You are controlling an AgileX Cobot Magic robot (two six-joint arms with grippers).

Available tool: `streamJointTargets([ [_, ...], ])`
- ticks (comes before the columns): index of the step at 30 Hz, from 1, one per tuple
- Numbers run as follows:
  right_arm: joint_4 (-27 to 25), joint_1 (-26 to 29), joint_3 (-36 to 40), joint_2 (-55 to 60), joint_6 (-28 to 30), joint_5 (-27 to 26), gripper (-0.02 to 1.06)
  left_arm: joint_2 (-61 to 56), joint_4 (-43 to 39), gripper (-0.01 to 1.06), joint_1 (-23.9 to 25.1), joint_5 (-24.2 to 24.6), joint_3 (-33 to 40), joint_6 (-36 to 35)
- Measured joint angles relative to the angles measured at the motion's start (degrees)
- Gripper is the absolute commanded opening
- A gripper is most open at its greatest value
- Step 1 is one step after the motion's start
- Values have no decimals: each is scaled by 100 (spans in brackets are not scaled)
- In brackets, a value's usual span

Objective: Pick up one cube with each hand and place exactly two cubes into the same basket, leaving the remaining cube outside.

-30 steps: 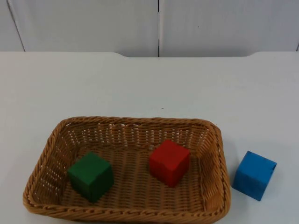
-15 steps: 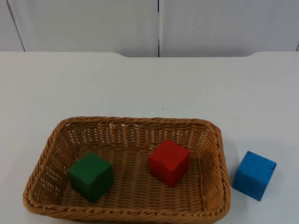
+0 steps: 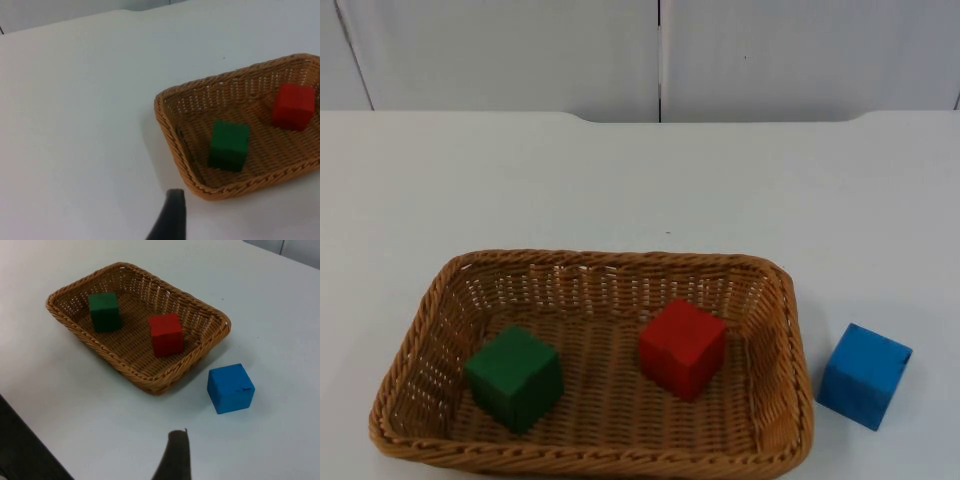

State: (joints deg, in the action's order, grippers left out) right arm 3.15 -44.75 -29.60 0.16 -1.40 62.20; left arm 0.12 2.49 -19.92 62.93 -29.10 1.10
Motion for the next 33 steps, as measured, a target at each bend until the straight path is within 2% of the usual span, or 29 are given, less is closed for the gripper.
streamJointTargets([
  [13,0,-25,0,0,8,0,69,0,12,77,0,-64,63,0],
  [16,0,-25,0,0,8,0,74,0,12,77,0,-64,63,10],
  [18,0,-25,0,0,8,0,88,0,23,81,0,-64,63,10],
  [21,0,-25,0,0,8,0,104,0,23,101,0,-64,63,10],
  [23,0,-25,0,0,8,0,105,0,23,105,0,-64,63,10],
  [33,10,-25,0,0,8,0,105,0,23,105,0,-64,63,10],
])
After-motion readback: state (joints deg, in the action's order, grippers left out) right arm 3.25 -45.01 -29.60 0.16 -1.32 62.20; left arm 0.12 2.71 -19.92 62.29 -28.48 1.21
